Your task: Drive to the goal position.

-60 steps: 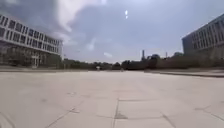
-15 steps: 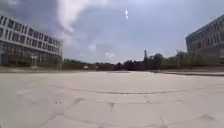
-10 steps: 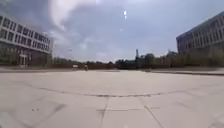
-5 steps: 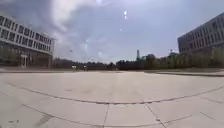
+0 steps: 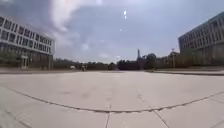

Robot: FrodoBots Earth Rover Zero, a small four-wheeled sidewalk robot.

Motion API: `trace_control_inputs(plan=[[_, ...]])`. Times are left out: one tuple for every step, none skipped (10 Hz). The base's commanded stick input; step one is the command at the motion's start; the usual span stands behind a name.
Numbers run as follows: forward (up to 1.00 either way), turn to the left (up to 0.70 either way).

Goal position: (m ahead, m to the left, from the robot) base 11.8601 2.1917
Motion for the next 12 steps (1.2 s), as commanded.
trace_control_inputs(plan=[[0.70, 0.00], [0.70, 0.00], [0.70, 0.00], [0.70, 0.00], [0.70, 0.00], [0.70, 0.00], [0.70, 0.00], [0.70, 0.00], [0.70, 0.00], [0.70, 0.00], [0.70, 0.00], [0.70, 0.00]])
